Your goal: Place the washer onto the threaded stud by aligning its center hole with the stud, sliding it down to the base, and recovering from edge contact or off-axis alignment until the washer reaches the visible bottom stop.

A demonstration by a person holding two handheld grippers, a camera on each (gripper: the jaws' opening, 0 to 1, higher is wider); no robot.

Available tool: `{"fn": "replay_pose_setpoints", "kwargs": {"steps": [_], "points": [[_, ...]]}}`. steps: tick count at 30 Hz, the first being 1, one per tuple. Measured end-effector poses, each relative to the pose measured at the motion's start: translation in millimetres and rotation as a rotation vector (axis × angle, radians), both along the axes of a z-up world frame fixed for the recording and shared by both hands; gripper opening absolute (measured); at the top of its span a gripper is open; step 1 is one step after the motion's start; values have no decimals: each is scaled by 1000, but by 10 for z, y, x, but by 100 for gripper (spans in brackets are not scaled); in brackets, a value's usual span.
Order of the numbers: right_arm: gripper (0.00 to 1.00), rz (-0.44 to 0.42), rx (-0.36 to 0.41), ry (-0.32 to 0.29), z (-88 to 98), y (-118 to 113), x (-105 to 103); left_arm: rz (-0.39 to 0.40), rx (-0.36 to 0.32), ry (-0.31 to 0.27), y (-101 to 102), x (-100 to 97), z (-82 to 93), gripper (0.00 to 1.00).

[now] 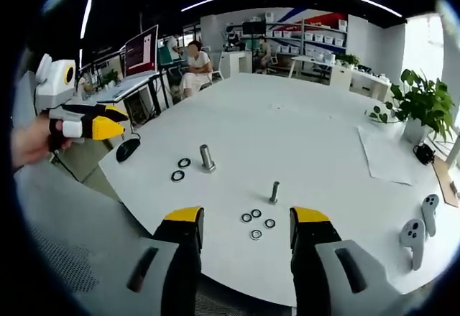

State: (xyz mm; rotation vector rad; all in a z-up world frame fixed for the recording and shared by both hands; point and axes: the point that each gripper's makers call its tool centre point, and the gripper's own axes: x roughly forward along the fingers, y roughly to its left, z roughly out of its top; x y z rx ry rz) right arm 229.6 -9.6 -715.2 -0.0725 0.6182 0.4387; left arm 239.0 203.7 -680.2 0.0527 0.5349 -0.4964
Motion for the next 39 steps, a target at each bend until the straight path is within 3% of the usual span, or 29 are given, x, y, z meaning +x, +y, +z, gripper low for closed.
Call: {"fn": "replay_pose_setpoints", "kwargs": {"steps": [6, 12, 18, 22, 29, 36, 39], "points": [[51, 31, -21, 4, 23, -18, 12, 52, -11, 9, 88, 30, -28, 32], [51, 68, 29, 50, -73, 78, -45, 103, 5, 43, 188, 32, -114, 33], [51, 90, 79, 76, -110, 208, -64, 124, 30, 36, 261, 53, -131, 33], [52, 100, 85, 69, -94, 237, -84, 138, 42, 46, 312, 50, -171, 33], [52, 63, 110, 74, -103, 176, -46, 87, 68, 49, 209, 32, -201, 33], [51, 45, 110, 77, -139, 123, -40, 51, 21, 45, 81, 75, -173, 33], [51, 36, 120, 84, -152, 126, -29, 17, 64, 52, 45, 47, -233, 33]]}}
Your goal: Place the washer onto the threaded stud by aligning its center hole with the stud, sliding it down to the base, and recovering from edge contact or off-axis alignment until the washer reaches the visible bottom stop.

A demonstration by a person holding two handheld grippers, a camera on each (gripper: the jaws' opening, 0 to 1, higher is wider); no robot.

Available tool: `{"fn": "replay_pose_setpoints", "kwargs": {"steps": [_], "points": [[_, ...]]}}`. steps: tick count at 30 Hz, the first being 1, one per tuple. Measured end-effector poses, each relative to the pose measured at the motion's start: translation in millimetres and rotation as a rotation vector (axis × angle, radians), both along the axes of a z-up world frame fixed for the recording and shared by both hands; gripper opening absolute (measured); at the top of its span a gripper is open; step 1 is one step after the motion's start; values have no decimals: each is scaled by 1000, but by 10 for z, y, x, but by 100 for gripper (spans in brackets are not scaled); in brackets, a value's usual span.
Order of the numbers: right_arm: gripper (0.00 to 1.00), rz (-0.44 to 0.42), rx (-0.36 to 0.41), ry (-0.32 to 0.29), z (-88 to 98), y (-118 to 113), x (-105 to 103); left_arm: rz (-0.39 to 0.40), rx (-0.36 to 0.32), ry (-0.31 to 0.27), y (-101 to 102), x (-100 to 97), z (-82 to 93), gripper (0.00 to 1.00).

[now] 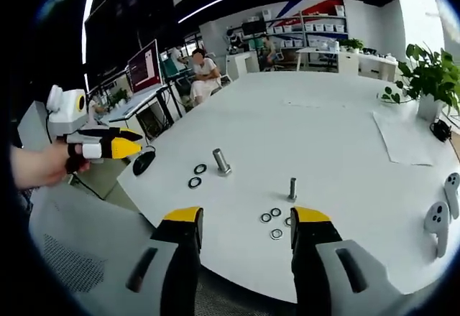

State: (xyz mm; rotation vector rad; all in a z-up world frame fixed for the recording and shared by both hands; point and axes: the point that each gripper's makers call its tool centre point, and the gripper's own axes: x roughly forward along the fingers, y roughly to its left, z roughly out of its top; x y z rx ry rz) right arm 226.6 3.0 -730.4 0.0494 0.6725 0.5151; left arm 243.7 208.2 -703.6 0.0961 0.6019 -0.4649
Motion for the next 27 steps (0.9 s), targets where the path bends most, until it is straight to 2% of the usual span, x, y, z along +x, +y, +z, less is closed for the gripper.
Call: {"fn": "replay_pose_setpoints", "kwargs": {"steps": [5, 13, 20, 22, 24, 27], "points": [[51, 3, -25, -25, 15, -8, -5, -21, -7, 11, -44, -33, -27, 33], [51, 4, -40, 9, -79, -41, -29, 5, -17, 31, 4, -27, -56, 33], [51, 26, -58, 7, -80, -14, -40, 14, -15, 61, 10, -43, -98, 32], [51, 27, -50, 8, -69, -2, -43, 23, 1, 76, 39, -48, -123, 31], [51, 24, -41, 5, -53, -5, -36, 40, 27, 66, 93, -37, -110, 31], [51, 13, -25, 6, -37, -8, -25, 63, -2, 102, 110, -54, -165, 32]]}}
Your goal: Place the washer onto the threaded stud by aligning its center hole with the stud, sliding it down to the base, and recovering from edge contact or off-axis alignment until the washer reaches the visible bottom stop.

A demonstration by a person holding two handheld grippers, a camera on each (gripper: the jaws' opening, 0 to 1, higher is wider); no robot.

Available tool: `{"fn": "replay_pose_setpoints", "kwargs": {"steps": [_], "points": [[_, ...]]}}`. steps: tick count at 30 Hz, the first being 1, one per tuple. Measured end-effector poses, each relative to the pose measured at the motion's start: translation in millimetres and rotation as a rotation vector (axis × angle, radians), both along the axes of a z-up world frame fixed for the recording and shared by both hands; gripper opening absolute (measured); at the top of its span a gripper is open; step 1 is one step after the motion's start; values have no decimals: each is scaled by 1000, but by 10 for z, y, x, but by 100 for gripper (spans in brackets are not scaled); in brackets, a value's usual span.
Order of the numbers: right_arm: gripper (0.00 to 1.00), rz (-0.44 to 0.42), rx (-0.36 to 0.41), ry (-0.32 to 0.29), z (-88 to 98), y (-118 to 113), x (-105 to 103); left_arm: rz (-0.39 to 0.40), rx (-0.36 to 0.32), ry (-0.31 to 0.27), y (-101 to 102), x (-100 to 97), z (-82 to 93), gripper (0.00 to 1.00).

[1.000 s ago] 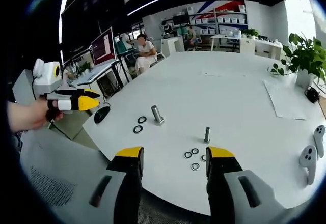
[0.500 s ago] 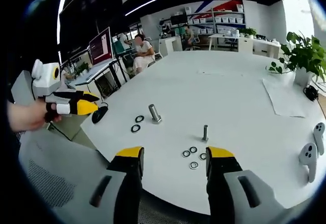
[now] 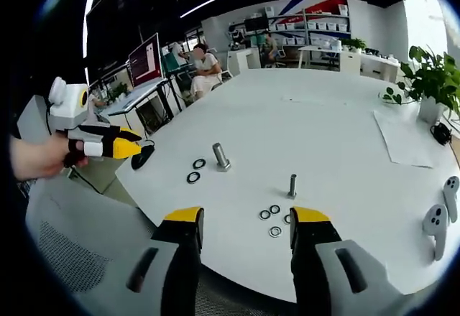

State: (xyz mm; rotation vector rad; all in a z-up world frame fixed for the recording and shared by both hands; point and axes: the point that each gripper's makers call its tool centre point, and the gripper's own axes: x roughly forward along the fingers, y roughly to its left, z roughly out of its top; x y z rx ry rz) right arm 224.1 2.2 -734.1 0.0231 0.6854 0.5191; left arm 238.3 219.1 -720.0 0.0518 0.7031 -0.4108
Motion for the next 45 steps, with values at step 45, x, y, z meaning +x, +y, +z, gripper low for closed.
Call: {"fn": "replay_pose_setpoints", "kwargs": {"steps": [45], "points": [[54, -7, -6, 20, -31, -13, -21, -212, 290, 450, -13, 422, -1322, 32]]}}
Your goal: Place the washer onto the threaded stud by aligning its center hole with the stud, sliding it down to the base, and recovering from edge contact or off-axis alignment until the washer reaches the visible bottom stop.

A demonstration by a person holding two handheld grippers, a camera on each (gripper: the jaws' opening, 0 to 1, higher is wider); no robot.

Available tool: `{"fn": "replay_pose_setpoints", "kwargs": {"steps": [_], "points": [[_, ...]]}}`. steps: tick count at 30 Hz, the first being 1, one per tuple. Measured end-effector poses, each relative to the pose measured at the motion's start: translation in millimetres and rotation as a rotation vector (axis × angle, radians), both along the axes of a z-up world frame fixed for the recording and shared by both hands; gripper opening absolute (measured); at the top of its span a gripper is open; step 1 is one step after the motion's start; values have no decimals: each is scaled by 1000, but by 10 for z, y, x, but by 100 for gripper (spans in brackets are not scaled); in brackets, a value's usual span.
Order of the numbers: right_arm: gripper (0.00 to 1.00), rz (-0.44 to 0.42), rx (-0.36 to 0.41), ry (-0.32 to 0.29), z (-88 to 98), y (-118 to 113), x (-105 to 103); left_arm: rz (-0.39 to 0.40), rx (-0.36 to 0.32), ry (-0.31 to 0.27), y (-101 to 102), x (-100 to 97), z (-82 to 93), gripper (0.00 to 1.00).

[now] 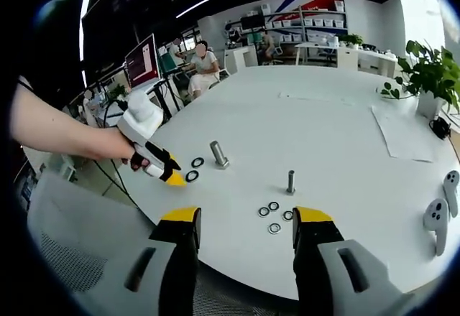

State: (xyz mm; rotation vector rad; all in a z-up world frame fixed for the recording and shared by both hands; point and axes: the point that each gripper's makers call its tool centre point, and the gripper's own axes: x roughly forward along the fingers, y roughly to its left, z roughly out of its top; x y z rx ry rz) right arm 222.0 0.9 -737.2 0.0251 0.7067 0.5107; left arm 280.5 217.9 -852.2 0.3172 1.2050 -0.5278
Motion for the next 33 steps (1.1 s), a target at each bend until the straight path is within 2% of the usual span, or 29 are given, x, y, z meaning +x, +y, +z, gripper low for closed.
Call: {"fn": "replay_pose_setpoints", "kwargs": {"steps": [6, 11, 13, 16, 20, 23, 28, 33], "points": [[53, 14, -23, -1, -25, 2, -20, -9, -12, 23, -13, 76, -51, 33], [53, 17, -36, -8, -24, -7, -13, -51, 14, 49, -14, 74, -143, 31], [53, 14, -42, -3, -37, -22, -20, -71, 19, 26, -29, 132, -131, 30], [53, 5, -40, 1, -48, -42, -15, -77, 22, 34, -60, 156, -132, 30], [53, 6, -46, -1, -47, -46, -10, -190, 102, 29, -47, 154, -154, 30], [53, 7, -47, 1, -54, -44, -19, -167, 101, 59, -87, 144, -143, 29], [53, 0, -46, 7, -66, -67, -21, -244, 148, 103, -134, 130, -162, 25], [53, -4, -40, 8, -60, -71, -13, -269, 176, 134, -152, 116, -171, 21]]}}
